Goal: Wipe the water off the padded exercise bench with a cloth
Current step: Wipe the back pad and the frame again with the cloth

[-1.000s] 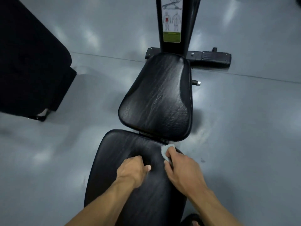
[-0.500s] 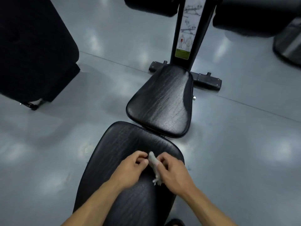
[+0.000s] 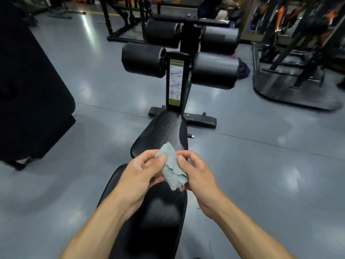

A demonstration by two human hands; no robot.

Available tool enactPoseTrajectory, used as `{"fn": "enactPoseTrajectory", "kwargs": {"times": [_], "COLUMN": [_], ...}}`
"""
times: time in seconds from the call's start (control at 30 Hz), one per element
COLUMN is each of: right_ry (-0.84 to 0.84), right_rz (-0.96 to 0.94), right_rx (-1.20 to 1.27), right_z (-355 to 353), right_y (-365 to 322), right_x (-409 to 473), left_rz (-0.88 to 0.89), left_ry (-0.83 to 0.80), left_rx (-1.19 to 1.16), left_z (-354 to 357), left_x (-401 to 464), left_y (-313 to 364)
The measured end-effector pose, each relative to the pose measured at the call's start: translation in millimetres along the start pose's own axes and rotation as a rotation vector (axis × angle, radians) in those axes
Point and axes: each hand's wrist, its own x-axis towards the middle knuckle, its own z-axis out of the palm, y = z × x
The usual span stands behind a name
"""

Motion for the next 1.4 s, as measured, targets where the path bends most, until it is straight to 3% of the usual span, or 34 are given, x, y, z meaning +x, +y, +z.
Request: {"fn": "enactPoseTrajectory", "kwargs": {"times": [0.13,0.33,0.5,0.8,0.93,1.07,1.33,1.4], "right_ry": [0.063,0.004,-0.162,-0.115,-0.084,-0.253,-0.283,-0.206], "right_rz": [-0.100,-0.191,-0.171,-0.049,0.091,0.266,0.487,0.397], "right_rx": [-0.087,-0.235,-0.248,-0.168,-0.099,0.078,-0.131,-0.287], "right_z": [-2,-8,-10,-8,-5,-6,-49,-60], "right_y": [-27,-56,-61,-30,-8,21,95,105], "right_x": [-31,-58,-69,-46,-21,12,77,105], "left_rz": [0.021,-0.004,-0.018,-0.045,-0.024,0.005,-0.212,-0.267], "left_ry": [0.020,0.040,0.071,0.148,0.278,0.412,0.754,0.821], "left_rx": [-0.017,-0.047,-0.160,-0.285,-0.255,-0.103,-0.040,-0.060], "left_z": [21,35,43,27,20,15,-3,-6], "left_x": [-22,-39,-49,-66,-59,-43,-15,-16], "left_y": [19,41,46,21,4,-27,-128,-148]}}
